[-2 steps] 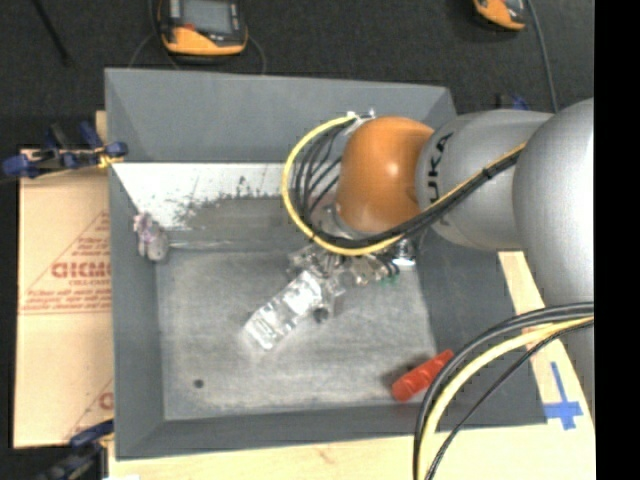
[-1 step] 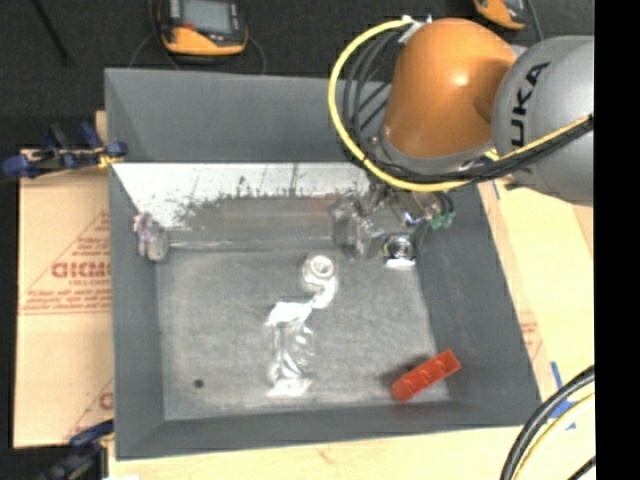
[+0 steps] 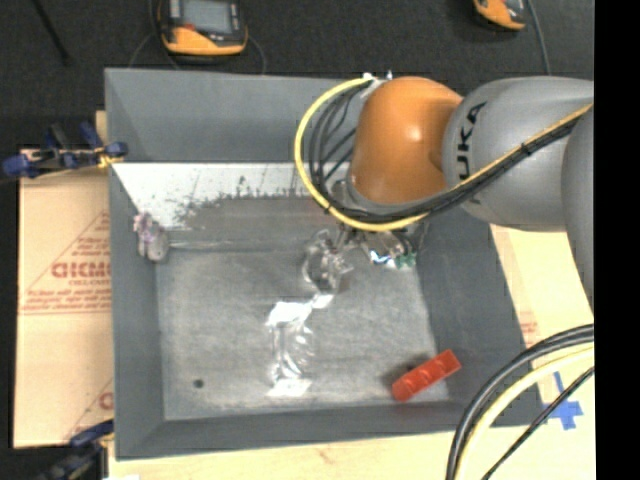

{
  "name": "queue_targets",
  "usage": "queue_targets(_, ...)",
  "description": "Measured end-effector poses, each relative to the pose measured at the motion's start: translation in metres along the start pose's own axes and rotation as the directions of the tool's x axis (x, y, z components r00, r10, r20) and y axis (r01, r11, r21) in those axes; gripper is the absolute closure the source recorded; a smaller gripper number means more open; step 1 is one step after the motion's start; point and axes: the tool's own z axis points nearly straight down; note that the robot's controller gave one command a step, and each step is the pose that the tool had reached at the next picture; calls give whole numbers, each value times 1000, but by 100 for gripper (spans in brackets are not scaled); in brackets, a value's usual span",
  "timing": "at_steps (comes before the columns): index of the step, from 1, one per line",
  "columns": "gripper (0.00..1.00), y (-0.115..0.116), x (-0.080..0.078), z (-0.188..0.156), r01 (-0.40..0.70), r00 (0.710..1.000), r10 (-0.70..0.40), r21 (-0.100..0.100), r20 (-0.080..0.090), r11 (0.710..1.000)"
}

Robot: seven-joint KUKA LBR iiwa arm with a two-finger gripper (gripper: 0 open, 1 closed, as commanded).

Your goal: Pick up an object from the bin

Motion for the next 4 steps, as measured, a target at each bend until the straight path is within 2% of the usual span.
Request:
queue_targets(1,100,0,9,-161,191,981,-192,11,13,981)
queue_targets(2,100,-4,10,-66,475,880,-475,4,0,880)
queue_targets(3,100,-63,111,-18,372,928,-372,2,-4,928)
queue_targets(4,100,-31,148,-23,411,912,-411,2,1,912)
